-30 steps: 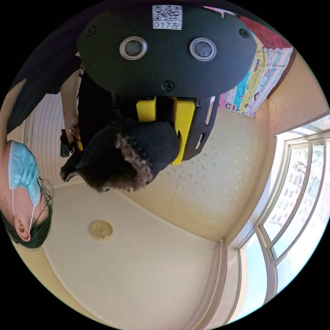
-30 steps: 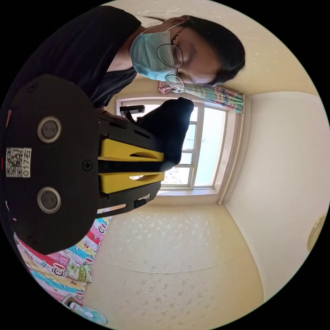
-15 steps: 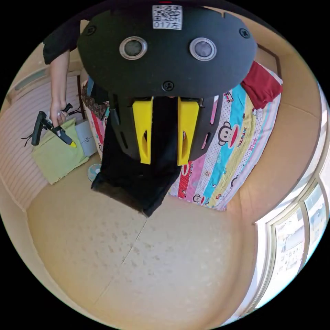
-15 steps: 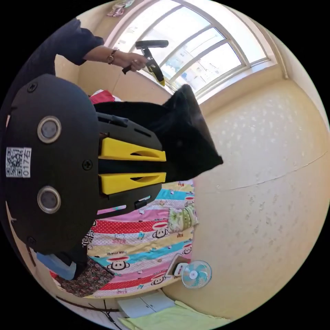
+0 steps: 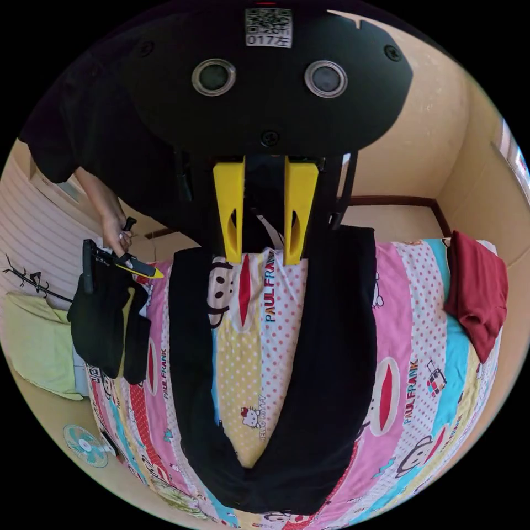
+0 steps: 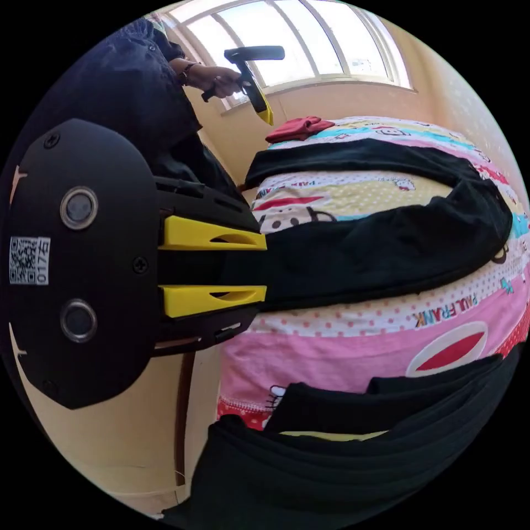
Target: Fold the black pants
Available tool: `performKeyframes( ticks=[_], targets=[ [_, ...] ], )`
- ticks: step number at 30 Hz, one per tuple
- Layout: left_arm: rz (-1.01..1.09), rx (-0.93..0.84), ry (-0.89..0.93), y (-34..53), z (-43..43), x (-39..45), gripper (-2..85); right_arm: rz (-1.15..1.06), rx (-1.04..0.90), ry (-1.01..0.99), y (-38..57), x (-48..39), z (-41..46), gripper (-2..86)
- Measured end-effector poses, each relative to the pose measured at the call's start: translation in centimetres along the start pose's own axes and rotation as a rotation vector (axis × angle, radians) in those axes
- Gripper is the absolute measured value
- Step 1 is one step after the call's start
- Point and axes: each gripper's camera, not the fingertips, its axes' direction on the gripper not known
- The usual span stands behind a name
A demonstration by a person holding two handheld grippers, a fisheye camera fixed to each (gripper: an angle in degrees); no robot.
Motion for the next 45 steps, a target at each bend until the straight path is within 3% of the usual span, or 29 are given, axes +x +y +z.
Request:
performKeyframes(
  ticks=[6, 11, 16, 21, 26, 33, 36, 40, 45],
  targets=[
    [0.089, -0.068, 0.036, -2.9, -0.1, 2.8, 11.2, 0.01, -0.008, -0.019, 2.0, 6.5, -1.4, 11.9],
    [0.098, -0.129, 0.148, -5.3, -1.8, 2.8, 12.6, -0.023, -0.038, -0.223, 2.6, 9.1, -5.3, 6.9],
    [0.133, -0.171, 0.244, -7.5, -4.3, 3.8, 14.8, -0.21, 0.14, -0.51, 7.4, 7.0, -16.5, 3.7],
    [0.213, -0.251, 0.093, -9.2, -6.4, 6.1, 15.5, -0.506, 0.235, -0.608, 9.1, 1.9, -25.5, 2.7],
    [0.233, -0.293, 0.098, -8.7, -8.7, 3.8, 4.9, -0.623, 0.111, -0.509, 8.1, -0.4, -26.7, 2.5],
    [0.151, -0.189, 0.321, -5.0, -16.1, -5.6, 4.3, -0.77, -0.066, -0.529, 4.2, -1.0, -31.7, 3.0],
    [0.096, -0.141, 0.414, -3.5, -19.8, -10.7, 4.2, -0.79, -0.132, -0.395, 0.5, -2.4, -33.6, 4.8],
    [0.059, -0.099, 0.512, -1.7, -23.8, -16.1, 4.3, -0.609, 0.018, -0.177, -9.1, -4.4, -37.8, 11.7],
    [-0.011, -0.051, 0.684, 1.6, -27.7, -22.2, 4.2, -0.358, 0.222, -0.189, -24.1, -6.7, -41.4, 15.0]
  ],
)
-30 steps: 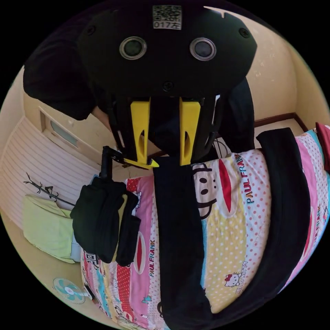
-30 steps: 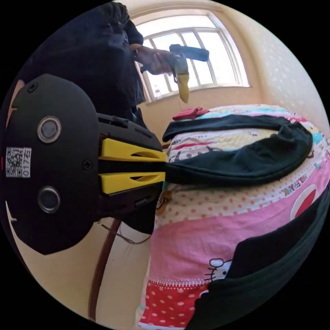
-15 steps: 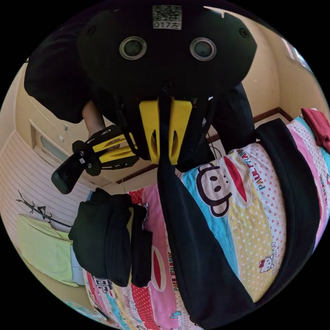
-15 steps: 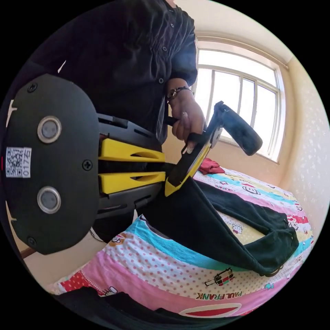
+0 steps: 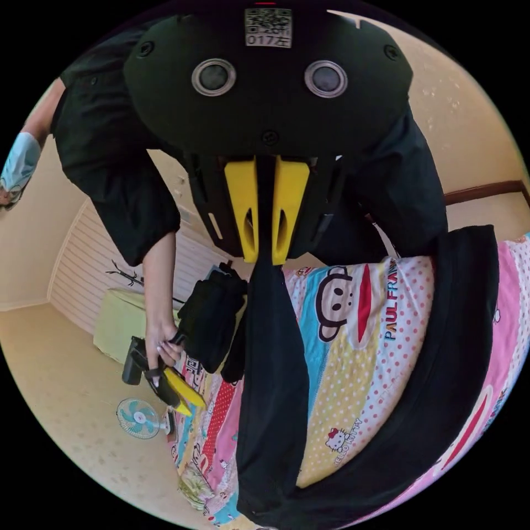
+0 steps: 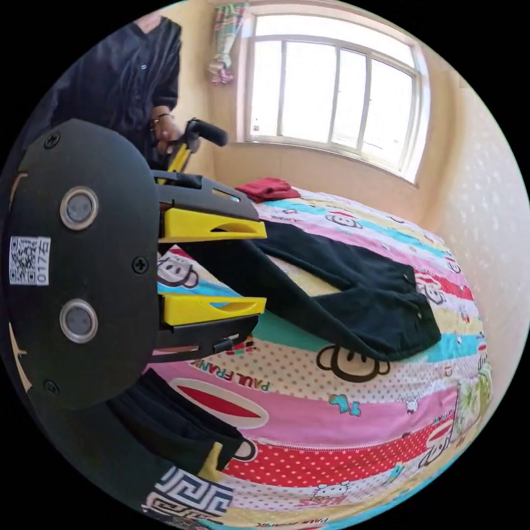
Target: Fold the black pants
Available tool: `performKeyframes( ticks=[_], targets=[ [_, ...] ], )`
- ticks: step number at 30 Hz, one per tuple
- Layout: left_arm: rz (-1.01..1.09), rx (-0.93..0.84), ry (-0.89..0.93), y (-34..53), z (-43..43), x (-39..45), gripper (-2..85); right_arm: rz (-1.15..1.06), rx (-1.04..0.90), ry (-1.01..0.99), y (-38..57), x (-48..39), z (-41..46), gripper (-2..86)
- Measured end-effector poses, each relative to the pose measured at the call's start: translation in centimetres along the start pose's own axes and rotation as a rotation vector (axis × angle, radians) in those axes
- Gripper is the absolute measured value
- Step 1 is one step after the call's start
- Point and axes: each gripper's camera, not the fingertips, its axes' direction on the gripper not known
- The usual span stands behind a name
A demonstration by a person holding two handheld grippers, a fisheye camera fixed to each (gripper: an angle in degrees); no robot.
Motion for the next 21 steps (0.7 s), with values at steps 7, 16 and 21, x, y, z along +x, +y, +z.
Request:
performKeyframes(
  ticks=[7, 16, 21],
  targets=[
    [-0.031, 0.029, 0.231, 2.5, -6.6, -3.0, 4.2, 0.247, -0.007, 0.312, -16.3, 3.2, 10.8, 9.5],
    [-0.149, 0.348, 0.647, 9.7, -17.1, -14.9, 4.0, -0.009, 0.245, 0.324, -20.9, -9.5, 20.0, 2.2],
    [-0.189, 0.471, 0.574, 12.7, -23.0, -17.7, 4.2, -0.13, 0.157, 0.193, -26.5, -15.6, 29.3, 2.3]
  ],
)
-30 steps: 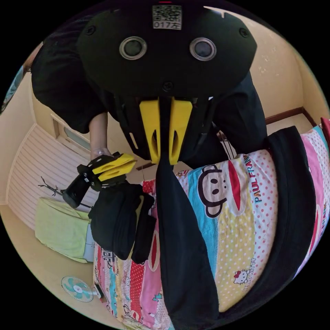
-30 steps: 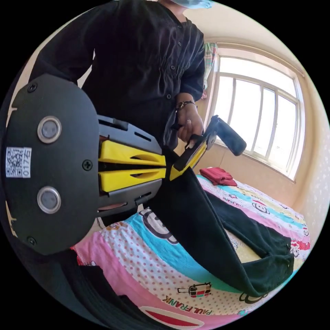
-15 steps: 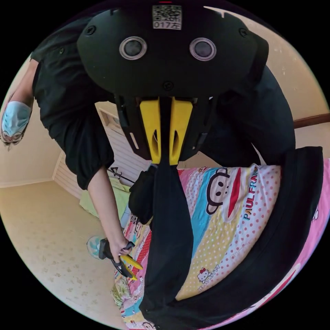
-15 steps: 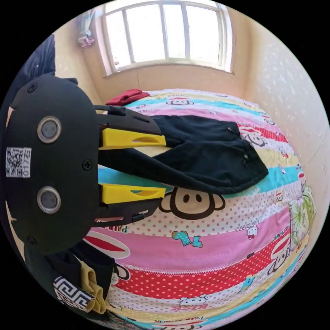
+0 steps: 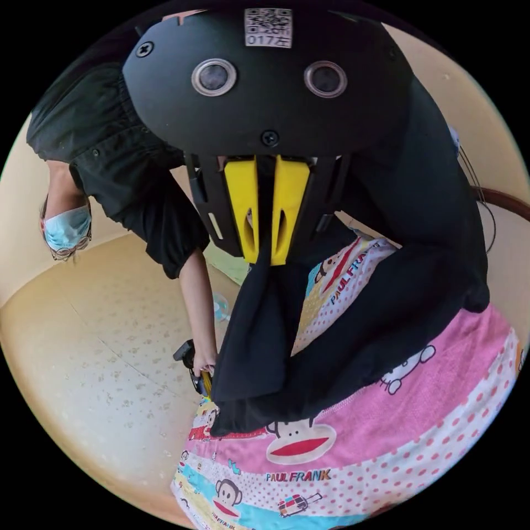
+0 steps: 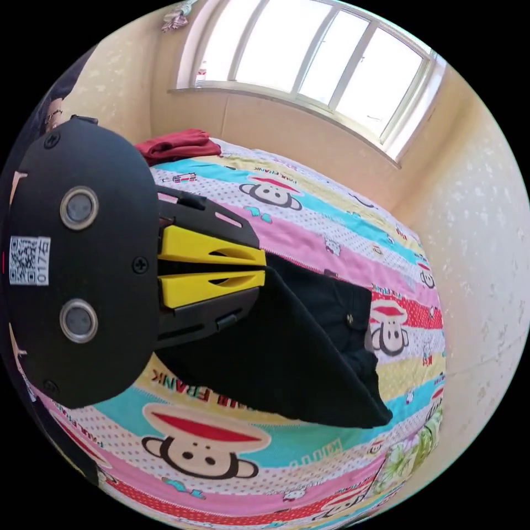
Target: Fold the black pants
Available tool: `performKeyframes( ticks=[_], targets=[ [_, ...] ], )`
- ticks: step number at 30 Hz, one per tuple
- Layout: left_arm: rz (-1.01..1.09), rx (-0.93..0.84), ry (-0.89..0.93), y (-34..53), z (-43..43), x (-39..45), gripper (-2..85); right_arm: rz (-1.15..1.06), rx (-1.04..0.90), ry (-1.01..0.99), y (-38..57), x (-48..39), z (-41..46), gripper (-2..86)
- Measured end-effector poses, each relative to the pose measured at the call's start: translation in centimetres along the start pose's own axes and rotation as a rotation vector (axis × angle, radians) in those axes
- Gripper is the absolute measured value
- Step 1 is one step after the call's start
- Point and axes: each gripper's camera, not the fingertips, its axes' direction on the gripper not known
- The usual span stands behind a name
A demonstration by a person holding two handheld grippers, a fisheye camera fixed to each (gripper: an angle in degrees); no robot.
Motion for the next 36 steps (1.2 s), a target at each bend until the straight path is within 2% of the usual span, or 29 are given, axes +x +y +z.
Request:
performKeyframes(
  ticks=[4, 6, 11, 16, 21, 25, 27, 32, 35, 36],
  targets=[
    [-0.022, 0.007, -0.064, -0.9, -3.0, -0.3, 4.2, -0.019, -0.171, 0.058, -1.9, -2.1, 9.0, 3.3],
    [-0.059, -0.005, -0.144, -1.4, -4.7, -1.0, 4.2, -0.019, -0.211, 0.03, -1.8, -1.7, 10.6, 3.9],
    [-0.108, 0.024, -0.162, -1.5, -8.9, -1.3, 4.2, -0.046, -0.083, -0.195, 2.2, 0.9, 4.2, 4.2],
    [-0.056, -0.006, -0.11, -1.4, -12.0, 1.1, 4.2, 0.102, -0.08, -0.236, 14.4, 7.7, -1.2, 5.0],
    [-0.109, 0.009, -0.145, -1.5, -15.3, 2.9, 4.3, 0.276, -0.06, -0.353, 20.7, 11.8, -0.5, 7.8],
    [-0.118, -0.015, -0.19, -1.7, -16.5, 4.6, 4.3, 0.382, -0.041, -0.413, 21.0, 12.8, 1.9, 5.8],
    [-0.124, -0.052, -0.147, -1.5, -17.4, 5.4, 4.4, 0.434, -0.039, -0.436, 20.6, 13.9, 1.3, 4.0],
    [-0.097, -0.141, 0.09, -0.3, -19.6, 5.9, 4.3, 0.403, -0.033, -0.44, 19.4, 15.2, -6.1, 2.0],
    [-0.072, -0.174, 0.094, 1.1, -20.5, 6.2, 4.2, 0.384, -0.051, -0.385, 18.5, 15.7, -11.0, 1.8],
    [-0.071, -0.175, 0.045, 1.4, -20.7, 6.4, 4.2, 0.379, -0.087, -0.366, 18.1, 16.1, -11.7, 1.9]
  ],
)
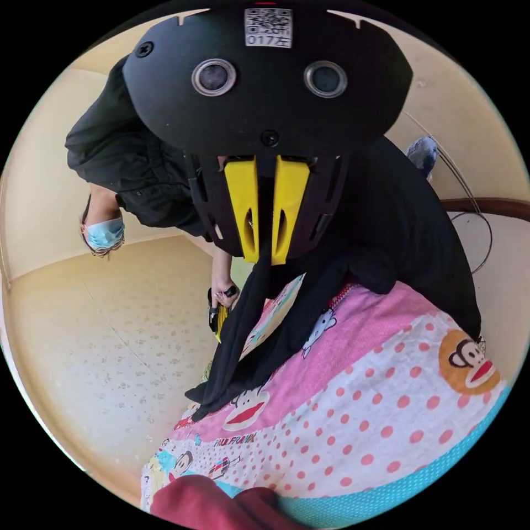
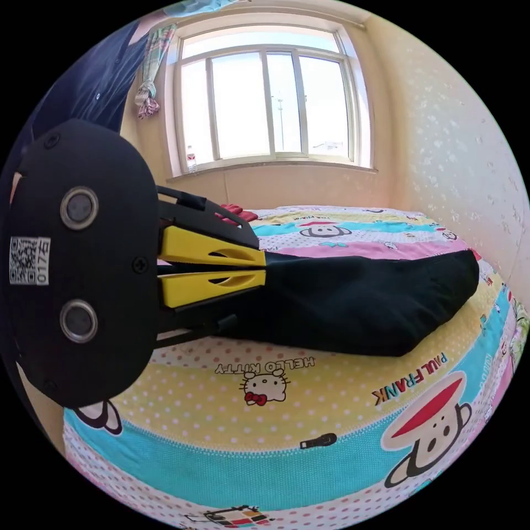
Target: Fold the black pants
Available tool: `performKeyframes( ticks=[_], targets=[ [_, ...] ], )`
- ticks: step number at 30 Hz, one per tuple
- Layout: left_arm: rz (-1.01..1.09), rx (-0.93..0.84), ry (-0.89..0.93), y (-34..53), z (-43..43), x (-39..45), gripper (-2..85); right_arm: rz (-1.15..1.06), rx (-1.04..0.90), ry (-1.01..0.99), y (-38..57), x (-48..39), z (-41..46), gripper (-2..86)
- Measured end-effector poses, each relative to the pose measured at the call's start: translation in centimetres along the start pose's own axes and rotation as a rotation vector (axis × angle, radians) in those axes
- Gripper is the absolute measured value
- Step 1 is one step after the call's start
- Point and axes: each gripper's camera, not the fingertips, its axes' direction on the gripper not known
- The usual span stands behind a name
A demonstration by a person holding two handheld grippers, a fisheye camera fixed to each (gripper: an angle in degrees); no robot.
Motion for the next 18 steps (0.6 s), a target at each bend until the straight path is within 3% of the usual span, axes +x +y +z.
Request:
performKeyframes(
  ticks=[4, 5, 7, 10, 13, 15, 18],
  targets=[
    [-0.06, 0.05, -0.167, 0.0, -0.9, 0.3, 4.2, -0.028, -0.155, 0.242, -2.7, 2.7, 1.9, 2.7],
    [-0.081, 0.054, -0.169, -0.2, -1.0, 0.3, 4.2, -0.012, -0.159, 0.24, -3.0, 3.4, 1.9, 2.9],
    [-0.101, 0.036, -0.148, -0.2, -1.1, 0.5, 4.2, -0.035, -0.093, 0.051, -3.9, 4.6, 0.0, 3.8],
    [-0.111, -0.004, -0.015, 0.4, -1.5, 1.2, 4.1, 0.005, -0.092, -0.005, -3.5, 6.8, -1.6, 5.2],
    [-0.182, 0.023, 0.181, 1.8, -2.3, 1.7, 4.1, 0.071, -0.129, -0.043, -1.6, 9.2, -2.5, 7.1],
    [-0.257, 0.055, 0.514, 3.6, -1.1, 1.7, 4.2, 0.077, -0.156, -0.036, -0.1, 10.0, -3.1, 8.6],
    [-0.322, 0.076, 0.843, 5.8, 1.6, 1.9, 4.1, 0.088, -0.221, -0.061, 2.4, 11.2, -3.6, 11.4]
  ],
)
